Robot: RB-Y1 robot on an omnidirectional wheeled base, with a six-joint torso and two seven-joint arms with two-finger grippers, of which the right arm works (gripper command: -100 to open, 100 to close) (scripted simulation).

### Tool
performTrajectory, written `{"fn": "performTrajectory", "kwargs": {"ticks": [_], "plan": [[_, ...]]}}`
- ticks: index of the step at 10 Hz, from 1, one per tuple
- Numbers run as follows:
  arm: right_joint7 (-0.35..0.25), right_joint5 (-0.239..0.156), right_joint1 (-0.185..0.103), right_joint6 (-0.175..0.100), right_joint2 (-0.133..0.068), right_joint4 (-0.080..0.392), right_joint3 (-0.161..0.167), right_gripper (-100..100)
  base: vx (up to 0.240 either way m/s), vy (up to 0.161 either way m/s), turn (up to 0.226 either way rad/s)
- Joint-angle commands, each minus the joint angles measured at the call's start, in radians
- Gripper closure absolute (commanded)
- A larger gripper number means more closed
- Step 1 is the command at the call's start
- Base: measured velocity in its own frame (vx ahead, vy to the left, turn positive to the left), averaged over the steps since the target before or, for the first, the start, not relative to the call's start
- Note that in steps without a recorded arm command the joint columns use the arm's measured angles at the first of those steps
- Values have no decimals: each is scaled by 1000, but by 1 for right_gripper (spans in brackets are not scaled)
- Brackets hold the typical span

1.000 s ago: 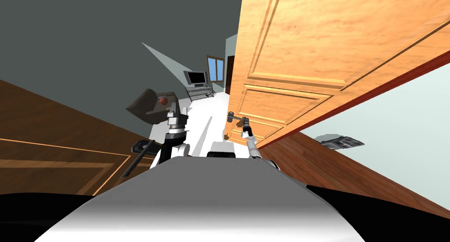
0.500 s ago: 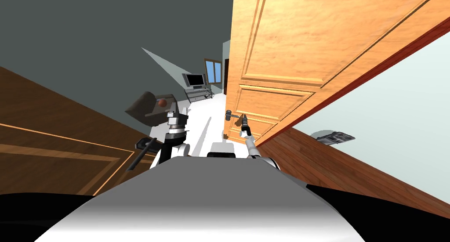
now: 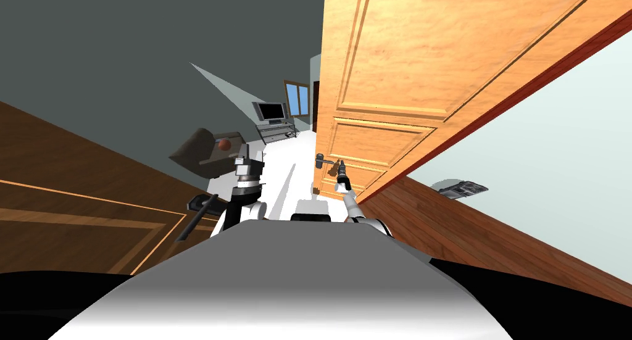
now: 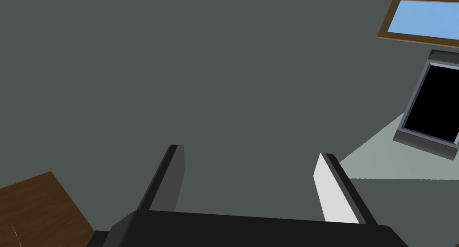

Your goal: Push the door open

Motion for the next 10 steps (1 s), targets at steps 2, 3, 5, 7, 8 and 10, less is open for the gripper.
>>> {"fn": "performTrajectory", "kwargs": {"ticks": [2, 3, 5, 7, 8, 10], "plan": [[39, -51, -17, -16, 5, 26, 28, -100, -36, 8, -54], [54, -71, -22, -22, 7, 33, 39, -100, -42, 17, -50], [82, -110, -33, -33, 13, 48, 62, -100, -43, 13, -55], [110, -148, -43, -44, 20, 63, 84, -100, -39, 22, -50], [124, -168, -48, -49, 24, 70, 95, -100, -47, 28, -39], [151, -205, -57, -59, 33, 85, 116, -100, -46, 32, -52]]}}
